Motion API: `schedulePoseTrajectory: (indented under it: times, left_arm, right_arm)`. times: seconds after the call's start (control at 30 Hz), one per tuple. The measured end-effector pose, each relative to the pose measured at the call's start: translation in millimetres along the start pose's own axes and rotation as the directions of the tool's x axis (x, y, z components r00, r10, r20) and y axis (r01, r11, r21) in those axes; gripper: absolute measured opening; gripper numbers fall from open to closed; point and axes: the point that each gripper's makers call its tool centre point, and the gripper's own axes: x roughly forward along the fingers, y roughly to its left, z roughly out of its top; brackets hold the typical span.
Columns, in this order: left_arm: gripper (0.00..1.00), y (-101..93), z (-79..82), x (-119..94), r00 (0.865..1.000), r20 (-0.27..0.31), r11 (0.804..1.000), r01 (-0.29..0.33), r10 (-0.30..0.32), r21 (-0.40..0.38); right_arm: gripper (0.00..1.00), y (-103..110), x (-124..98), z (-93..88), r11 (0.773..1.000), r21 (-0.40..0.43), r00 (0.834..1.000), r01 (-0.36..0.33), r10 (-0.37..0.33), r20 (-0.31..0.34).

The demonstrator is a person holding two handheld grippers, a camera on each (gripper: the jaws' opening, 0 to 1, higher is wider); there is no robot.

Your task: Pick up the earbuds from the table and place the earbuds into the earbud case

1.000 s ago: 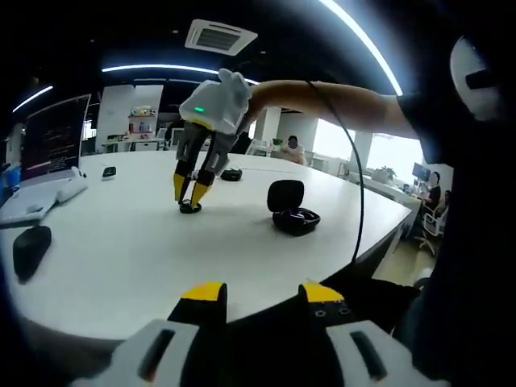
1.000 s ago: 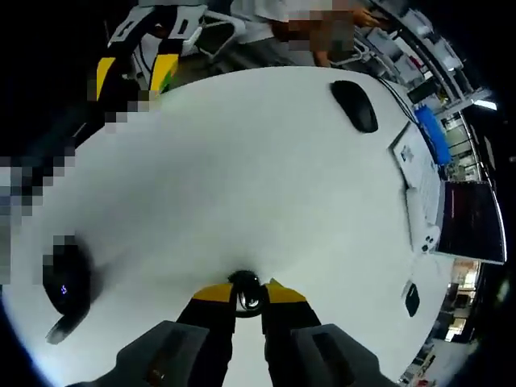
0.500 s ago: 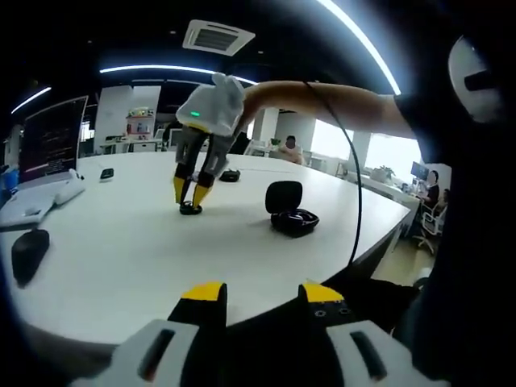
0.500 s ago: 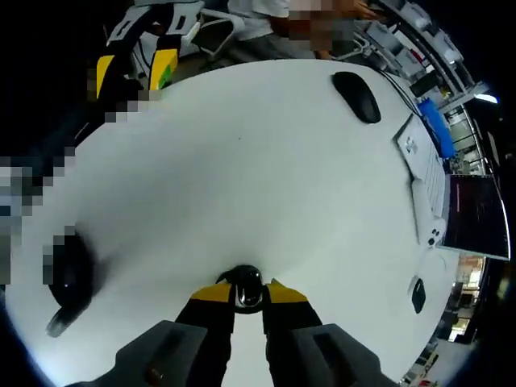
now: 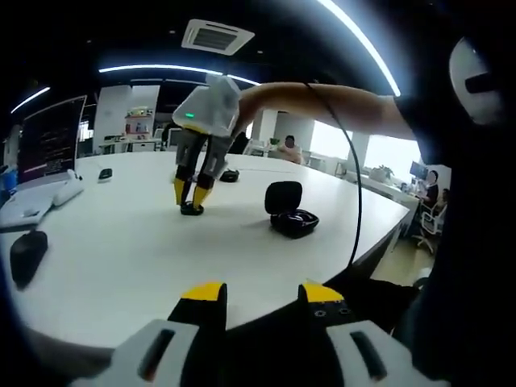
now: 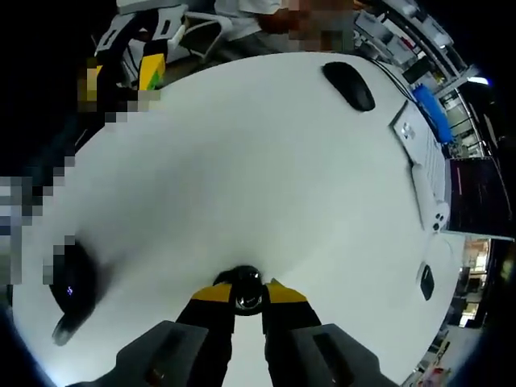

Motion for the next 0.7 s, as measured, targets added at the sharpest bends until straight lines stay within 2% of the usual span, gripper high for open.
schedulePoseTrajectory:
  times: [0.2,0.37,0.53,0.63,0.7]
  left_arm:
    - [0.37,-1.1,4.0,2.4,1.0,-0.002,1.0,0.004,-0.004,0.011]
    - [0.37,-6.0,11.0,8.8,1.0,-0.003,0.999,0.015,-0.015,0.029]
    - [0.37,-15.1,18.4,16.9,0.999,-0.001,0.998,0.038,-0.038,0.055]
    - [0.37,-20.2,21.3,22.5,0.999,-0.003,0.996,0.051,-0.051,0.066]
    - [0.37,-22.2,22.6,24.9,0.998,-0.005,0.996,0.056,-0.056,0.071]
  right_arm:
    - [0.12,2.5,-23.9,-1.4,0.997,0.042,0.998,0.061,-0.062,0.033]
    - [0.12,15.5,-70.9,-1.3,0.985,0.095,0.984,0.148,-0.155,0.081]
    - [0.12,38.9,-107.0,-7.8,0.973,0.105,0.973,0.204,-0.213,0.083]
    - [0.12,61.7,-126.6,-1.4,0.964,0.134,0.961,0.228,-0.245,0.131]
    - [0.12,84.6,-136.5,0.6,0.959,0.143,0.956,0.244,-0.263,0.134]
